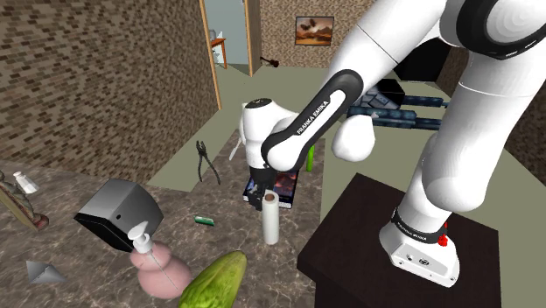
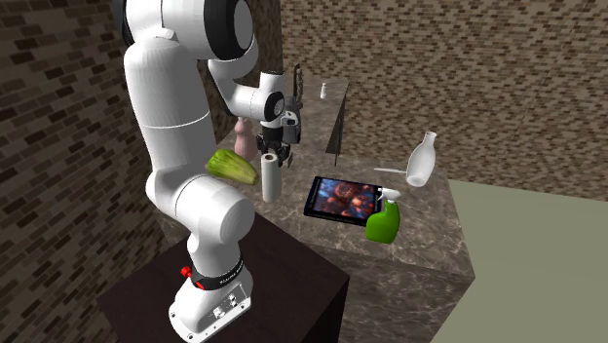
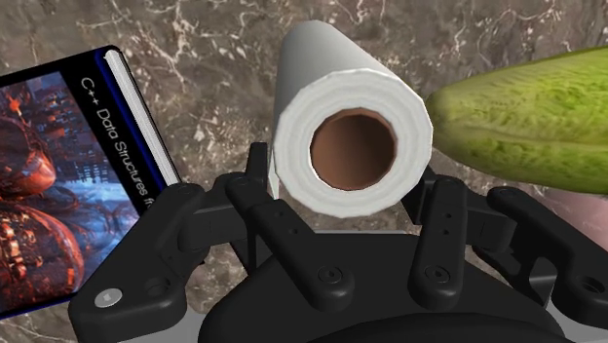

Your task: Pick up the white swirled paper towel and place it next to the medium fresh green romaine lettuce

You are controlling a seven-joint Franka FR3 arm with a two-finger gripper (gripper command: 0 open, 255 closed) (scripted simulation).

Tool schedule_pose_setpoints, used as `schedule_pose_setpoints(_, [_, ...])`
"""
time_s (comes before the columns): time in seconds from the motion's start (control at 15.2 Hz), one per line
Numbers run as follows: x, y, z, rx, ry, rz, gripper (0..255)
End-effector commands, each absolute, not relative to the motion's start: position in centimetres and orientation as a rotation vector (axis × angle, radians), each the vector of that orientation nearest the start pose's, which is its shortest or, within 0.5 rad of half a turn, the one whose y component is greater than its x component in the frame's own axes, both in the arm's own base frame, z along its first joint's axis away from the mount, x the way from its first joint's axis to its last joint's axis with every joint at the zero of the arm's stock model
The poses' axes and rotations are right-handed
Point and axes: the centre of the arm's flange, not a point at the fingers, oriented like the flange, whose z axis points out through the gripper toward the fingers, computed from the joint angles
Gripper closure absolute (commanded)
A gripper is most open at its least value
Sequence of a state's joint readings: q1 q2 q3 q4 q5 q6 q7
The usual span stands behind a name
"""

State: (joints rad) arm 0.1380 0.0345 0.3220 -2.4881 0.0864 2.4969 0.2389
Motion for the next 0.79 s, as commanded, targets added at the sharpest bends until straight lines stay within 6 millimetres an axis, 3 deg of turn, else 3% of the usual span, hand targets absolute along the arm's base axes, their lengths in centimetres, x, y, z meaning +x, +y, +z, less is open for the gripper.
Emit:
schedule_pose_setpoints(0.0, [42.0,20.8,27.2,-3.082,-0.234,0.067,255])
schedule_pose_setpoints(0.26, [42.0,20.8,27.2,-3.082,-0.234,0.067,255])
schedule_pose_setpoints(0.33, [42.0,20.8,27.2,-3.082,-0.234,0.067,0])
schedule_pose_setpoints(0.66, [42.0,20.8,27.2,-3.082,-0.234,0.068,0])
schedule_pose_setpoints(0.73, [42.0,20.8,28.5,-3.082,-0.234,0.067,0])
